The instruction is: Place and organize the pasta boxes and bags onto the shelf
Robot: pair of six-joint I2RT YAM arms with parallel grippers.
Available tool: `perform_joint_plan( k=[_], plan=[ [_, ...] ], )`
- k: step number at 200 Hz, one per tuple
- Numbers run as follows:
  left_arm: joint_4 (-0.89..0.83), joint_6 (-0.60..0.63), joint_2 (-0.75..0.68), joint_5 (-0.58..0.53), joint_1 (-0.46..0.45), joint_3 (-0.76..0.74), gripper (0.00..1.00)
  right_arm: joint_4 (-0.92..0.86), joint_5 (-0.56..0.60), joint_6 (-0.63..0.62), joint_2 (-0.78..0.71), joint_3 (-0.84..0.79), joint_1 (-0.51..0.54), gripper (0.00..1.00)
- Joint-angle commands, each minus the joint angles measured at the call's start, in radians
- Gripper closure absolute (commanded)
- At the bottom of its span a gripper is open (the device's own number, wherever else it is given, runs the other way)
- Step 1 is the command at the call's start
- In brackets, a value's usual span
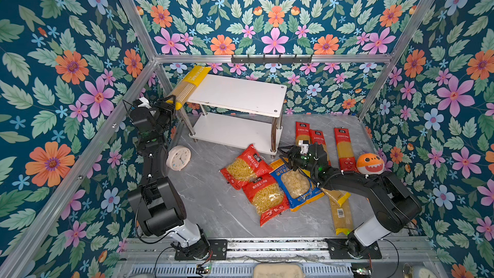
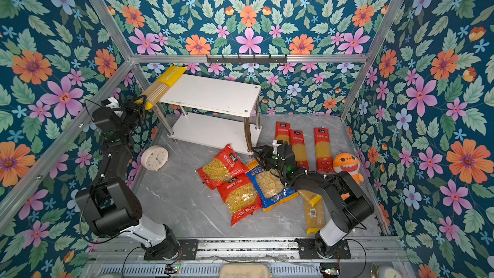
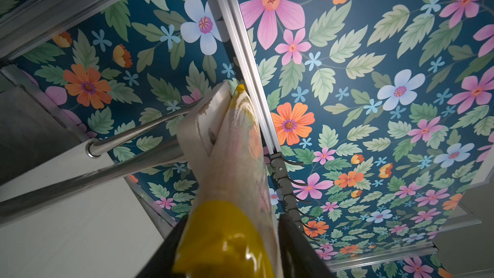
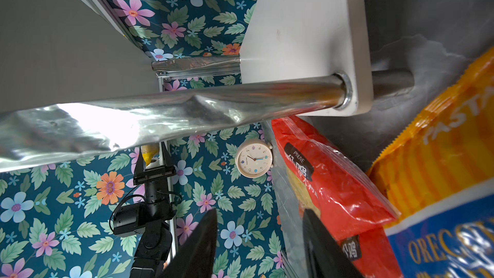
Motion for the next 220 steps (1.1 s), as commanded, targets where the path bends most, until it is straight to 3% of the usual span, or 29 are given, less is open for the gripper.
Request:
perform_joint_plan(
  k=[1, 21, 55, 69, 119, 170, 220],
  plan=[
    [-0.006, 0.02, -0.029, 0.012, 0.026, -0.014, 0.28, 0.073, -0.009, 0.031, 0.001, -0.008, 0.001, 0.48],
    [-0.021, 0.012, -0.087, 0.016, 0.088, -0.062, 0.17, 0.093, -0.014, 0.042, 0.009, -0.017, 0.001, 0.48],
    [-0.123, 0.052, -0.179, 0.036, 0.208, -0.081, 0.14, 0.119, -0.015, 0.05, 0.014, -0.041, 0.001, 0.48],
    [-0.193, 0.098, -0.195, 0.025, 0.205, -0.062, 0.13, 0.131, -0.021, 0.055, 0.022, -0.05, 0.001, 0.48],
    [-0.099, 0.059, -0.201, 0.03, 0.091, -0.113, 0.13, 0.167, -0.034, 0.074, 0.044, -0.051, -0.004, 0.48],
    [-0.037, 0.033, -0.122, 0.024, 0.028, -0.056, 0.27, 0.124, -0.035, 0.059, 0.019, -0.05, -0.006, 0.48],
    [-0.047, 0.042, -0.054, 0.022, 0.027, -0.007, 0.44, 0.036, -0.018, 0.018, -0.041, -0.048, -0.006, 0.48]
  ],
)
